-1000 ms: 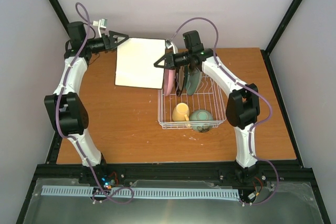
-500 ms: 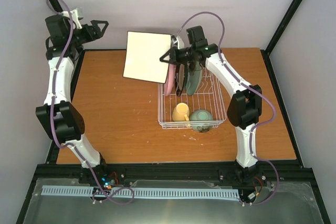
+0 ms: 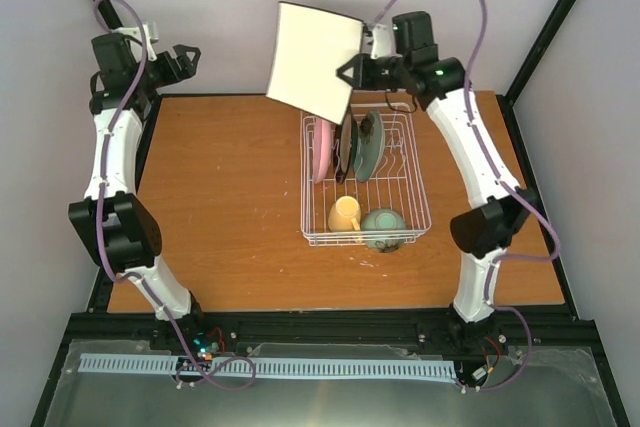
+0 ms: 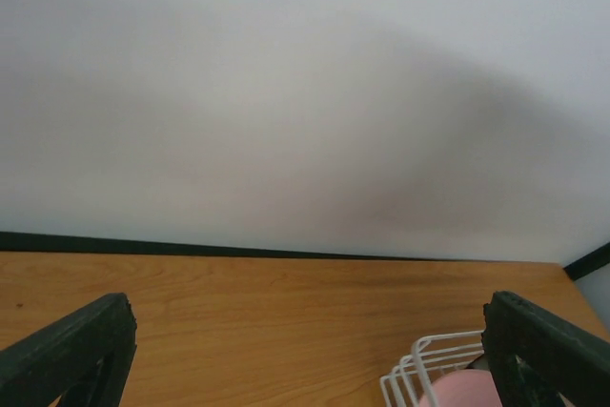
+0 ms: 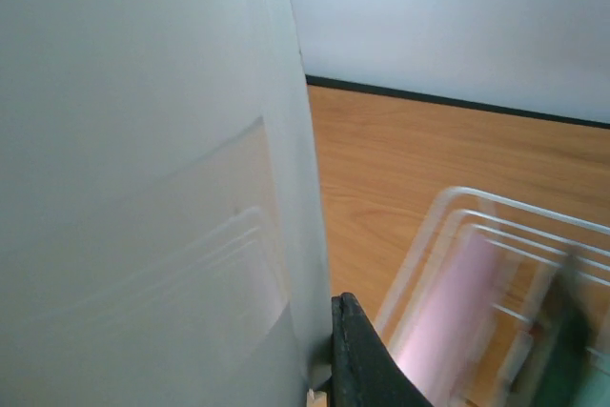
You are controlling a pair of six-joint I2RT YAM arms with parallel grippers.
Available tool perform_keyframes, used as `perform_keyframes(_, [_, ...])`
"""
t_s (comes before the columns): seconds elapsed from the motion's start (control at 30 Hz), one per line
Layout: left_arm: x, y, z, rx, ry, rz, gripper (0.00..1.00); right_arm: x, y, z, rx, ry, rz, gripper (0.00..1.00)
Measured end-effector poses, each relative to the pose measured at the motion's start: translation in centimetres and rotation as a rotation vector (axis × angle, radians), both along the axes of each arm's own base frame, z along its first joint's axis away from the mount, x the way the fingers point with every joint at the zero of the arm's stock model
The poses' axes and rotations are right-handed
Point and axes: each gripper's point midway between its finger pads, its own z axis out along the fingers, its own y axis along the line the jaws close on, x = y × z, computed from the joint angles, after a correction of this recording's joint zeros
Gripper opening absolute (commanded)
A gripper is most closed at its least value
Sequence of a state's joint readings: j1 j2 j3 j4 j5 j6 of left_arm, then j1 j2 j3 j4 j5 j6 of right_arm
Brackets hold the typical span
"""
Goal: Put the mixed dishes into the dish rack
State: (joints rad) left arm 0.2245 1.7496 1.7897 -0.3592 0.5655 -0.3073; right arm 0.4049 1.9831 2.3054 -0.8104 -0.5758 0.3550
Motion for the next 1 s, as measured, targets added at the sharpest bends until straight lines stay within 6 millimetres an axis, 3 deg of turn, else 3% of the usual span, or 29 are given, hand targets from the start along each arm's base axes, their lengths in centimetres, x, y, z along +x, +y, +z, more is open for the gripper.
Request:
perform_keyframes(0.17, [0.2, 0.7, -2.5, 0.021, 0.052, 0.032, 1.0, -0.9, -8.2, -0.1, -0.172, -0.018, -0.295, 0.03])
perform_keyframes(0.33, [0.2, 0.6, -5.9, 0.0, 0.122, 0.027, 1.0, -4.9, -18.1, -0.5, -0.321, -0.018, -0.632, 0.03])
perform_keyframes(0.4, [0.3, 0.5, -6.9, -0.013, 0.143, 0.02, 1.0, -6.3, -20.0, -0.1, -0.354, -0.021, -0.703, 0.03])
perform_keyframes(0.6, [0.6, 0.2, -8.4, -0.03, 0.171, 0.001, 1.0, -7.6, -21.6, 0.2, -0.419, 0.02, -0.75, 0.03])
perform_keyframes(0.8, [0.5, 0.0, -9.1, -0.036, 0.184, -0.01, 1.0, -6.4, -22.0, -2.0, -0.498, 0.2, -0.697, 0.03])
perform_keyframes(0.93, [0.4, 0.0, -10.4, -0.039, 0.214, -0.012, 1.0, -5.6, -23.7, -3.5, -0.52, 0.304, -0.697, 0.03])
perform_keyframes(1.0, [0.4, 0.0, -11.0, -0.036, 0.226, -0.015, 1.0, -5.8, -25.9, -4.4, -0.503, 0.371, -0.722, 0.03])
